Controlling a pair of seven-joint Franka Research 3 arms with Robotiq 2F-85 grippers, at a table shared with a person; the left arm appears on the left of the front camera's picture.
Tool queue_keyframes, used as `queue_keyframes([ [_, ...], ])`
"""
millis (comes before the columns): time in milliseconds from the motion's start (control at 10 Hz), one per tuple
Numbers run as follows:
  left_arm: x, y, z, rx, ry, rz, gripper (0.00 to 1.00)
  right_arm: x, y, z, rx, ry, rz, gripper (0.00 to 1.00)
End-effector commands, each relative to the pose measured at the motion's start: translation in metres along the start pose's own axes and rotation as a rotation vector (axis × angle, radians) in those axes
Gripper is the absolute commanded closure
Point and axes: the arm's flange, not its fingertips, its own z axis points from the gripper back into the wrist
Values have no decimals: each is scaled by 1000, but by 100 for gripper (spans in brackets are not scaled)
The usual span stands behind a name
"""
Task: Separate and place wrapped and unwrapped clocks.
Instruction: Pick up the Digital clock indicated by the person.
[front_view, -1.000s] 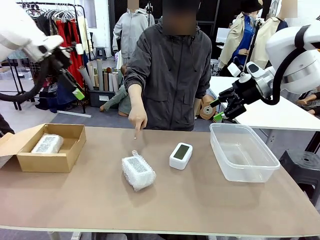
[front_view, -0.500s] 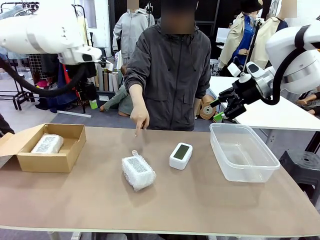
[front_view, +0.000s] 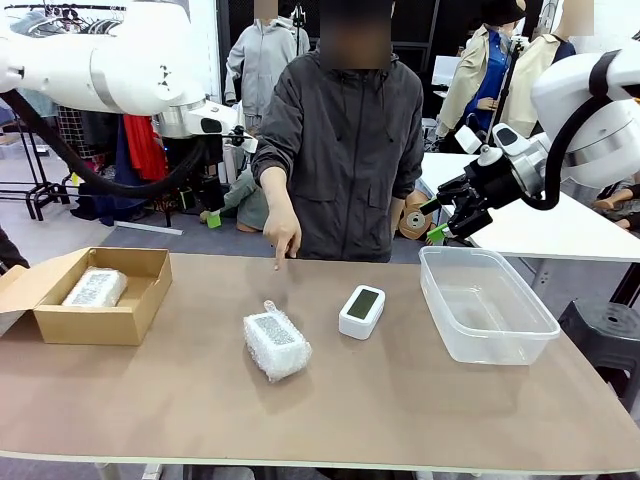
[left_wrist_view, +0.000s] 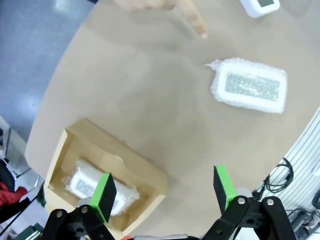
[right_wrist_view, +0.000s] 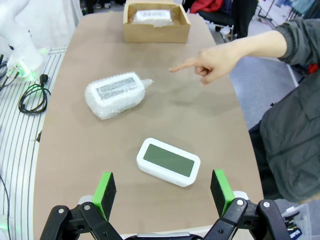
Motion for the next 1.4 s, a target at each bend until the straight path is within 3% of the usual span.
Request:
queue_keyframes([
  [0, -7, 8, 0, 25, 27, 20, 0, 1, 0, 2, -8, 4, 7, 0],
  [200, -3, 5, 0, 6, 7, 6, 0, 1, 0, 2, -8, 4, 7, 0],
  [400, 2, -13, -17, 32, 107, 173, 0, 1, 0, 2, -8, 4, 7, 0],
  [500, 12, -25, -22, 42, 77, 275, 0, 1, 0, 2, -8, 4, 7, 0],
  [600, 23, -38, -24, 53, 108, 441, 0, 1, 0, 2, -8, 4, 7, 0],
  [800, 44, -70, -33, 43, 158, 558, 0, 1, 0, 2, -8, 4, 7, 0],
  [900, 55, -88, -43, 113, 227, 640, 0, 1, 0, 2, -8, 4, 7, 0],
  [1200, 81, -137, -54, 327, 248, 802, 0, 1, 0, 2, -8, 4, 7, 0],
  [1300, 84, -142, -56, 333, 241, 814, 0, 1, 0, 2, -8, 4, 7, 0],
])
